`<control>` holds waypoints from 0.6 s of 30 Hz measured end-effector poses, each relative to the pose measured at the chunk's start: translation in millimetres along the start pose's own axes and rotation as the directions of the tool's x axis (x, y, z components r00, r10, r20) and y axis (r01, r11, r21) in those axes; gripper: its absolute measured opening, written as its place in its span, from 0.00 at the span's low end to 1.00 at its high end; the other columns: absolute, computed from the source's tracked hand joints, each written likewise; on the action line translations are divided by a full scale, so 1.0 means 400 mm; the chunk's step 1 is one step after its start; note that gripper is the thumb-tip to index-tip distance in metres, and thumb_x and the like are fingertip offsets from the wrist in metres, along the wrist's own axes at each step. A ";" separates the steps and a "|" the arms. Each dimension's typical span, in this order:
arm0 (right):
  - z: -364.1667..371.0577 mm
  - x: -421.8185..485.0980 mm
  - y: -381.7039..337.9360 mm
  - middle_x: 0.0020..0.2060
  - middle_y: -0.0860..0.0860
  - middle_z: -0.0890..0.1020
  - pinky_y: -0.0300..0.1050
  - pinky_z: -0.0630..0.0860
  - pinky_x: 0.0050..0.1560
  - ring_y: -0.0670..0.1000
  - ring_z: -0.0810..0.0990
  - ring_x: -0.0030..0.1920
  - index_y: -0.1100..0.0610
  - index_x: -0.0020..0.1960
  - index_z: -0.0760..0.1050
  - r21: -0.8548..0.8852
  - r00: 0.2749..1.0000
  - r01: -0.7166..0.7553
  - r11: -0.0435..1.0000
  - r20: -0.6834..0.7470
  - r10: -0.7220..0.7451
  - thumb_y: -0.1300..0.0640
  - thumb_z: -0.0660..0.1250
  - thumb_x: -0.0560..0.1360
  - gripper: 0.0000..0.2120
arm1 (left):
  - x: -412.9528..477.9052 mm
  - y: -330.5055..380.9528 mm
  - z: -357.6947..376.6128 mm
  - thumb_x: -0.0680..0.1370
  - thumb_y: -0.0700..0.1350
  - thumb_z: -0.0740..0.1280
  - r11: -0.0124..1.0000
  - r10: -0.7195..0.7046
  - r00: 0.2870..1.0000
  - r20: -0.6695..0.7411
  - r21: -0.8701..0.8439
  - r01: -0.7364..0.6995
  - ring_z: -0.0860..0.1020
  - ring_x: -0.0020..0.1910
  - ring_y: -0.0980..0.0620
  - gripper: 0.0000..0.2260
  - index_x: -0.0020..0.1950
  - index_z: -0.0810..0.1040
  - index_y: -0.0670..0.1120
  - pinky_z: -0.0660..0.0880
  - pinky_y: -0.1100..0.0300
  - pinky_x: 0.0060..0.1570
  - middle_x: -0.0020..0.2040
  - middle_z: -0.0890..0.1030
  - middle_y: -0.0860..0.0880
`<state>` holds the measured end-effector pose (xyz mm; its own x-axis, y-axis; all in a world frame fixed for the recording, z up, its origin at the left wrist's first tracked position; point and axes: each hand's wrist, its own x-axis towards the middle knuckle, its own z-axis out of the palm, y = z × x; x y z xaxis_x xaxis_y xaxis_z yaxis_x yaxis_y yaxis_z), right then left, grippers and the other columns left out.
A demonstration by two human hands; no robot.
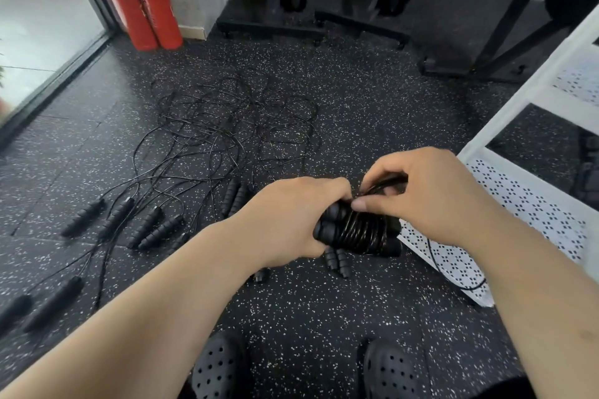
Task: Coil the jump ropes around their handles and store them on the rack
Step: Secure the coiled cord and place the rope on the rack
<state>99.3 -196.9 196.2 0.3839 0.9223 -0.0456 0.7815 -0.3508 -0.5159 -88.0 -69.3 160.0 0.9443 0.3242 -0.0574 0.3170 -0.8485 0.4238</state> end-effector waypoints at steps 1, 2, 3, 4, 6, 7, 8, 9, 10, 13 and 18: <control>-0.004 0.004 0.007 0.34 0.39 0.84 0.44 0.77 0.42 0.40 0.82 0.38 0.39 0.43 0.85 0.048 1.000 -0.011 0.999 0.023 0.010 0.37 0.82 0.66 0.11 | -0.001 0.002 -0.001 0.72 0.47 0.77 1.000 0.006 1.000 0.008 -0.025 -0.005 0.72 0.46 0.58 0.22 0.58 0.68 0.60 0.72 0.56 0.48 0.45 0.72 0.62; -0.006 0.009 0.015 0.36 0.40 0.85 0.46 0.80 0.46 0.41 0.83 0.40 0.40 0.43 0.86 0.104 0.999 -0.019 0.994 0.043 0.014 0.39 0.83 0.67 0.10 | -0.001 0.005 -0.001 0.72 0.48 0.77 0.998 0.009 1.000 0.015 -0.057 -0.009 0.72 0.46 0.58 0.23 0.60 0.68 0.59 0.72 0.57 0.48 0.45 0.73 0.62; -0.005 0.013 0.024 0.38 0.42 0.87 0.50 0.82 0.50 0.42 0.85 0.42 0.42 0.43 0.86 0.176 0.998 -0.022 0.984 0.057 0.012 0.41 0.83 0.67 0.09 | -0.002 0.008 -0.002 0.72 0.48 0.77 0.995 0.013 1.000 0.022 -0.102 -0.011 0.73 0.46 0.59 0.24 0.61 0.68 0.59 0.72 0.58 0.47 0.45 0.74 0.62; -0.004 0.017 0.032 0.40 0.44 0.88 0.53 0.83 0.54 0.44 0.86 0.44 0.44 0.43 0.87 0.256 0.998 -0.022 0.966 0.065 0.005 0.44 0.83 0.68 0.08 | -0.003 0.011 -0.003 0.72 0.48 0.78 0.987 0.014 0.999 0.030 -0.161 -0.009 0.75 0.47 0.60 0.25 0.62 0.68 0.59 0.72 0.59 0.46 0.46 0.76 0.61; 0.000 0.023 0.043 0.43 0.48 0.89 0.54 0.83 0.59 0.48 0.87 0.46 0.48 0.44 0.88 0.412 0.997 -0.032 0.911 0.078 0.000 0.44 0.82 0.67 0.11 | -0.007 0.019 -0.011 0.71 0.47 0.80 0.956 0.014 0.999 0.046 -0.293 0.000 0.78 0.47 0.60 0.28 0.63 0.67 0.59 0.73 0.62 0.46 0.49 0.80 0.60; 0.003 0.026 0.049 0.43 0.49 0.89 0.54 0.82 0.59 0.48 0.87 0.47 0.50 0.45 0.88 0.475 0.996 -0.045 0.879 0.084 0.005 0.43 0.81 0.66 0.13 | -0.008 0.023 -0.015 0.71 0.46 0.81 0.938 0.016 0.999 0.049 -0.347 0.002 0.79 0.47 0.58 0.29 0.63 0.67 0.59 0.74 0.61 0.46 0.51 0.81 0.60; 0.007 0.029 0.054 0.43 0.50 0.88 0.53 0.81 0.58 0.49 0.86 0.46 0.50 0.46 0.88 0.524 0.996 -0.060 0.849 0.090 0.015 0.42 0.81 0.66 0.15 | -0.009 0.026 -0.021 0.71 0.46 0.81 0.921 0.020 0.999 0.048 -0.390 0.000 0.79 0.47 0.56 0.30 0.63 0.67 0.58 0.75 0.58 0.48 0.52 0.81 0.59; 0.010 0.031 0.058 0.43 0.51 0.88 0.49 0.81 0.54 0.48 0.84 0.44 0.51 0.47 0.88 0.561 0.995 -0.074 0.825 0.096 0.024 0.42 0.80 0.66 0.16 | -0.011 0.029 -0.026 0.70 0.45 0.82 0.906 0.022 0.999 0.047 -0.424 0.000 0.79 0.46 0.53 0.31 0.63 0.66 0.57 0.76 0.54 0.49 0.53 0.81 0.59; 0.014 0.032 0.063 0.41 0.51 0.87 0.44 0.80 0.49 0.47 0.83 0.42 0.52 0.47 0.87 0.588 0.994 -0.091 0.804 0.107 0.034 0.43 0.80 0.67 0.15 | -0.014 0.030 -0.030 0.70 0.45 0.82 0.894 0.021 0.999 0.049 -0.449 0.003 0.80 0.46 0.51 0.31 0.64 0.66 0.56 0.76 0.51 0.51 0.53 0.82 0.58; 0.022 0.033 0.069 0.39 0.51 0.85 0.38 0.78 0.38 0.47 0.82 0.37 0.57 0.50 0.86 0.679 0.960 -0.245 0.692 0.271 0.074 0.47 0.78 0.71 0.14 | -0.020 0.031 -0.040 0.70 0.44 0.83 0.864 0.011 0.998 0.067 -0.503 0.024 0.80 0.48 0.48 0.32 0.64 0.66 0.55 0.77 0.46 0.55 0.54 0.82 0.57; 0.060 0.028 0.052 0.43 0.55 0.86 0.45 0.81 0.44 0.48 0.83 0.42 0.66 0.53 0.81 0.792 0.935 -0.342 0.507 0.340 0.099 0.57 0.71 0.80 0.11 | -0.025 0.024 -0.049 0.71 0.47 0.84 0.798 -0.072 0.997 0.018 -0.599 0.069 0.80 0.57 0.58 0.33 0.65 0.65 0.58 0.75 0.54 0.64 0.60 0.83 0.60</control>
<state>108.0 -189.8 164.5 0.2689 0.8829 -0.3849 -0.1246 -0.3644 -0.9229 -96.2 -72.5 182.4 0.9203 0.3770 -0.1045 0.2648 -0.4037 0.8757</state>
